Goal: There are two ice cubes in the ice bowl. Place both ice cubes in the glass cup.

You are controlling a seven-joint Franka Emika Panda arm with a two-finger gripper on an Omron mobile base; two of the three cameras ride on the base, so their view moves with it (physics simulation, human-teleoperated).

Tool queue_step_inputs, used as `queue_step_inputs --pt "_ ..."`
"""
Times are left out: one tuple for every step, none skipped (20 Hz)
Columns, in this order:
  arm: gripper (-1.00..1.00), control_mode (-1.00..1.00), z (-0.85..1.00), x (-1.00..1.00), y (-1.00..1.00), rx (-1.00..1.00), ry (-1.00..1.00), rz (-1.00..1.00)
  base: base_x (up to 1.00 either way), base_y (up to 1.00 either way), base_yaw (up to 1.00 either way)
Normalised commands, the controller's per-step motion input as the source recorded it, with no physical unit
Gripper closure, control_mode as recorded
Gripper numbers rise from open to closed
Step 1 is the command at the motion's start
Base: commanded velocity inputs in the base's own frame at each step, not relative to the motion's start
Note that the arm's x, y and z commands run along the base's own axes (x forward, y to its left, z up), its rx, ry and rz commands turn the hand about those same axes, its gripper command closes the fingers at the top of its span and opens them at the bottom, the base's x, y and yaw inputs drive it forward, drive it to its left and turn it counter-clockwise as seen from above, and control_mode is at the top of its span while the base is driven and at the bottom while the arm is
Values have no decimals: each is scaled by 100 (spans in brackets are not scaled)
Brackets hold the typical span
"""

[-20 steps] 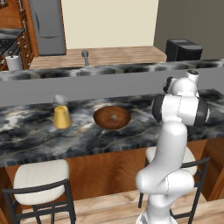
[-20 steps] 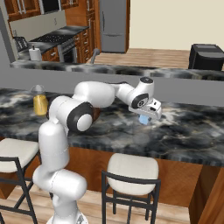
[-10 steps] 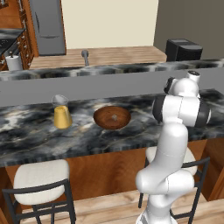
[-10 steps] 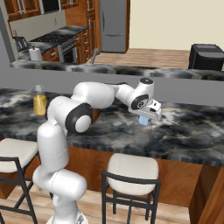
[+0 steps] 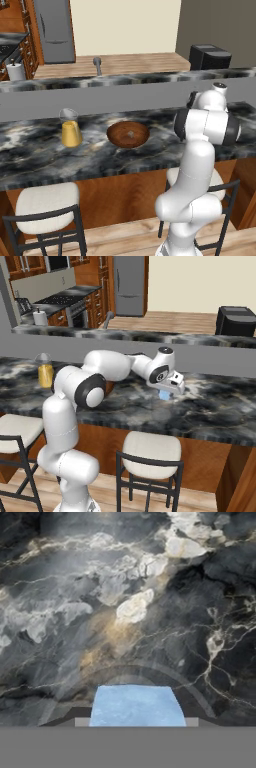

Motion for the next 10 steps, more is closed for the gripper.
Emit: queue_step_inputs --pt "100 -100 -17 0 0 -5 0 0 0 0 0" --pt "100 -100 -16 0 0 -5 0 0 0 0 0" --pt "100 -100 -10 -11 0 -4 0 1 0 0 0" --pt "100 -100 0 -25 0 -2 0 3 0 0 0" --pt "100 -100 -1 -23 0 -3 0 3 0 0 0" --pt "100 -100 -3 -13 1 -3 0 3 0 0 0" --pt "100 -100 0 0 1 -2 0 1 0 0 0" --pt "100 -100 0 0 1 0 0 0 0 0 0" --pt "100 -100 0 0 0 0 0 0 0 0 0" --pt "100 -100 0 0 0 0 0 0 0 0 0"
